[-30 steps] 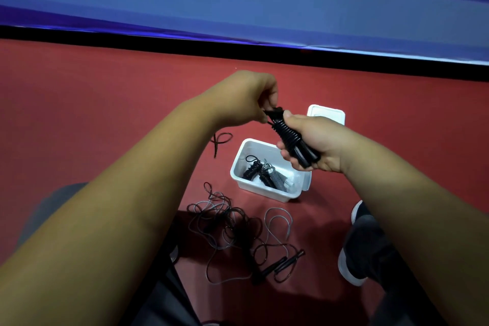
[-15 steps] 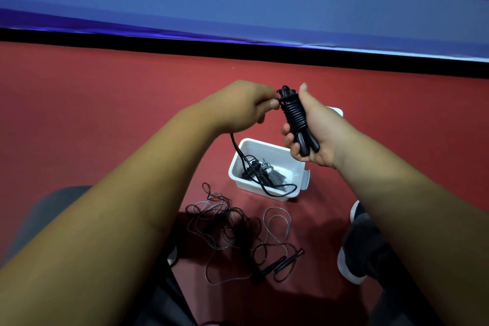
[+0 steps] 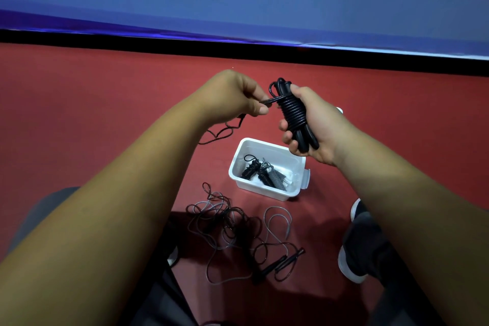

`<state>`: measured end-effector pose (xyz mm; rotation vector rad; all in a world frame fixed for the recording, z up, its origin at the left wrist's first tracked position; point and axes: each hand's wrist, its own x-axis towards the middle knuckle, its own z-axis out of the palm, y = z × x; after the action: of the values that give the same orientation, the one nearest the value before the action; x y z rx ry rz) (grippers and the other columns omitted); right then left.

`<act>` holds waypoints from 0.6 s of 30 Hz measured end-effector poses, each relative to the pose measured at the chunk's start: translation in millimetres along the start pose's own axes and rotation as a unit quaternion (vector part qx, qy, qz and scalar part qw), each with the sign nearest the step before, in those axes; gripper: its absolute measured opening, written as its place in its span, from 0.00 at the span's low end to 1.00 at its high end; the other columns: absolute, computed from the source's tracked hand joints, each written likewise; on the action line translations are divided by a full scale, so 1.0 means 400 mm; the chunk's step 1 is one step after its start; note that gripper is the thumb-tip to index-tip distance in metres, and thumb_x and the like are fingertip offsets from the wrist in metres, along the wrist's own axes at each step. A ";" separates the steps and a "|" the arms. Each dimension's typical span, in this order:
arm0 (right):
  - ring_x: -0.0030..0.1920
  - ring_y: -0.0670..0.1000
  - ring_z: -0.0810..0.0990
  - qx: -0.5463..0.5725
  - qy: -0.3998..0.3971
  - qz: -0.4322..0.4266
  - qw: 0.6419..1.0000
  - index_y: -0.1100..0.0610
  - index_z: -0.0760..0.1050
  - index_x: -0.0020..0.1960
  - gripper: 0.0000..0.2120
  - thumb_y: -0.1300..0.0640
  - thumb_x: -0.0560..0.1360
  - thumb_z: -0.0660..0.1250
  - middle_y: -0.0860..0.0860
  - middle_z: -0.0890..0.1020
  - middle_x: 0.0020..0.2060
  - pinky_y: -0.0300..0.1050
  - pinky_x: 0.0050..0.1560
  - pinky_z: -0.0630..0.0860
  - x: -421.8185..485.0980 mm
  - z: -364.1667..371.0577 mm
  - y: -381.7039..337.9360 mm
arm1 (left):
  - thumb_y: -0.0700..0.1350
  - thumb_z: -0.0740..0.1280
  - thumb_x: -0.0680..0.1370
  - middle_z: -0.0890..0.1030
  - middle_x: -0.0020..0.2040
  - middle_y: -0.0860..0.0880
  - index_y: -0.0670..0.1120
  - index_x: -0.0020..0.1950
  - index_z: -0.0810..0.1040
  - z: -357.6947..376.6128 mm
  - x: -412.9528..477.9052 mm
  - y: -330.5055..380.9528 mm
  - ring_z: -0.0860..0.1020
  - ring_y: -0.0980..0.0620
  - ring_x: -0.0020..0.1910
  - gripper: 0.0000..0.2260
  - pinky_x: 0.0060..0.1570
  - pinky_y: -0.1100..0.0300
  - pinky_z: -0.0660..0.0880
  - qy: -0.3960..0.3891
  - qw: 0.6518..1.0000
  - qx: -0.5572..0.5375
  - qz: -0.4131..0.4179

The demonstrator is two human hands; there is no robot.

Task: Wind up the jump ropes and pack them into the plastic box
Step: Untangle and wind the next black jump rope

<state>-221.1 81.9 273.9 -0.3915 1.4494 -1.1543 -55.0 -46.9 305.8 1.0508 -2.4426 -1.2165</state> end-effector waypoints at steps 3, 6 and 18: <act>0.30 0.50 0.73 -0.008 -0.039 0.004 0.999 0.51 0.80 0.56 0.26 0.29 0.78 0.65 0.51 0.77 0.36 0.39 0.30 0.67 -0.010 0.001 -0.008 | 0.44 0.82 0.72 0.88 0.41 0.50 0.49 0.46 0.88 -0.012 0.001 0.001 0.83 0.58 0.39 0.06 0.46 0.62 0.79 -0.007 1.000 -0.014 -0.011; 0.30 0.49 0.71 -0.024 -0.077 0.001 0.997 0.51 0.78 0.55 0.27 0.27 0.77 0.65 0.50 0.76 0.35 0.38 0.29 0.65 -0.027 0.006 -0.013 | 0.44 0.82 0.71 0.87 0.41 0.45 0.47 0.46 0.87 -0.016 -0.001 0.003 0.83 0.56 0.38 0.07 0.42 0.64 0.80 -0.021 0.999 -0.019 -0.017; 0.31 0.54 0.82 -0.065 -0.053 -0.030 0.996 0.53 0.81 0.58 0.27 0.30 0.79 0.65 0.54 0.81 0.36 0.41 0.28 0.76 -0.061 0.016 -0.011 | 0.47 0.76 0.78 0.84 0.38 0.51 0.47 0.47 0.83 -0.023 -0.009 -0.020 0.83 0.55 0.38 0.06 0.43 0.57 0.81 -0.079 0.996 -0.012 0.031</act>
<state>-210.6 96.4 292.1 -0.5813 1.4311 -1.0729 -43.9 -53.0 306.1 0.8962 -2.5483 -1.3525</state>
